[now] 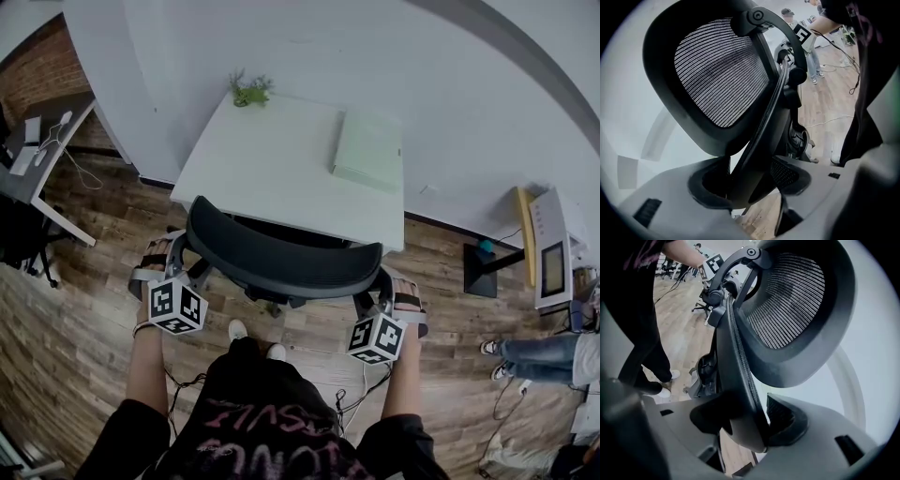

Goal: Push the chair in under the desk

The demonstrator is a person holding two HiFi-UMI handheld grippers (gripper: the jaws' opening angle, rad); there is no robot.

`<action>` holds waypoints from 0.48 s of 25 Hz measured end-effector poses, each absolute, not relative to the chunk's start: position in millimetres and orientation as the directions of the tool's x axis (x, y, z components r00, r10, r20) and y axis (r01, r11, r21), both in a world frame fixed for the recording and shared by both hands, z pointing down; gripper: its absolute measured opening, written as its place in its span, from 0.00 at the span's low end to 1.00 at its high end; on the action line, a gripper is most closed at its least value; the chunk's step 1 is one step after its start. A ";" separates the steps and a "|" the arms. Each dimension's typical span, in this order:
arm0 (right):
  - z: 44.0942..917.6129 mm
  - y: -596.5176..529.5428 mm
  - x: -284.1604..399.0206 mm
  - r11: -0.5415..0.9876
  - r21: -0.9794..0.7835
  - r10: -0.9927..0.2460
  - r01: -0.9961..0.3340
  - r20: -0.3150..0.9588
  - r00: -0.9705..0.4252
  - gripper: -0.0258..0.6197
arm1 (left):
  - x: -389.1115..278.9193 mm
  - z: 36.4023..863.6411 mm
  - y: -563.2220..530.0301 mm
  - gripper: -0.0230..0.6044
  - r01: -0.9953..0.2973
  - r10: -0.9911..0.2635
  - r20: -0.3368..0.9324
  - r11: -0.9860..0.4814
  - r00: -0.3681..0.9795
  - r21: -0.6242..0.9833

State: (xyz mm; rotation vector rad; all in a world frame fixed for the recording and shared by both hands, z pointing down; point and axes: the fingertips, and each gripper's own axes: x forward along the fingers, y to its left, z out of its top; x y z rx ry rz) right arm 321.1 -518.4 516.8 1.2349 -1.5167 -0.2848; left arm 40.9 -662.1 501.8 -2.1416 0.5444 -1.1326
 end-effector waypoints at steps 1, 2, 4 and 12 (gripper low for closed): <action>516.9 -518.2 320.1 0.423 0.729 -0.805 -0.538 0.574 0.146 0.43 | 40.6 502.1 -662.4 0.47 -0.060 -0.619 0.572 -0.705 0.539 -0.706; 516.9 -518.0 319.5 0.417 0.731 -0.811 -0.540 0.567 0.142 0.43 | 40.6 502.5 -662.7 0.47 -0.061 -0.620 0.574 -0.706 0.536 -0.706; 516.0 -518.2 319.6 0.403 0.736 -0.822 -0.543 0.552 0.139 0.43 | 41.4 503.2 -663.3 0.47 -0.062 -0.619 0.575 -0.708 0.535 -0.704; 514.3 -514.0 319.6 0.366 0.732 -0.840 -0.575 0.526 0.134 0.45 | 39.9 504.5 -660.3 0.47 -0.061 -0.616 0.573 -0.708 0.541 -0.704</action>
